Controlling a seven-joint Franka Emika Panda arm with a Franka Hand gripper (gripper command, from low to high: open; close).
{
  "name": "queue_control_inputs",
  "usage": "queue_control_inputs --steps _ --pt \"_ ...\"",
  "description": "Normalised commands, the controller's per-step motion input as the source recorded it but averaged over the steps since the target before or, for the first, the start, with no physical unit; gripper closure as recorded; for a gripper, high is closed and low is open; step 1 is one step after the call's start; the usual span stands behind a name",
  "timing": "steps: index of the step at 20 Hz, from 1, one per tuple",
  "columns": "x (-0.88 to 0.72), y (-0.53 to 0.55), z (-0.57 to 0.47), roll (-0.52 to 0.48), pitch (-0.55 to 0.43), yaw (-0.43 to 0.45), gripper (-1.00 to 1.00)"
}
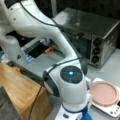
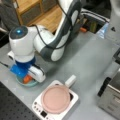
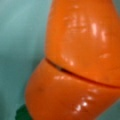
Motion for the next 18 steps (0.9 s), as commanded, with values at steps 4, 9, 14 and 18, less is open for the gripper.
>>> queue_control_inputs --steps 4,9,14,18 --pt "-0.04 -0.05 -0.49 -0.045 -0.034 -0.085 1.0" --pt "0.04 0.01 -0.54 -0.024 -0.009 -0.074 1.0" --pt "0.15 0.02 -0.49 -0.027 0.032 -0.061 1.0" --pt "0.19 0.0 -0.45 -0.051 0.039 -0.066 1.0"
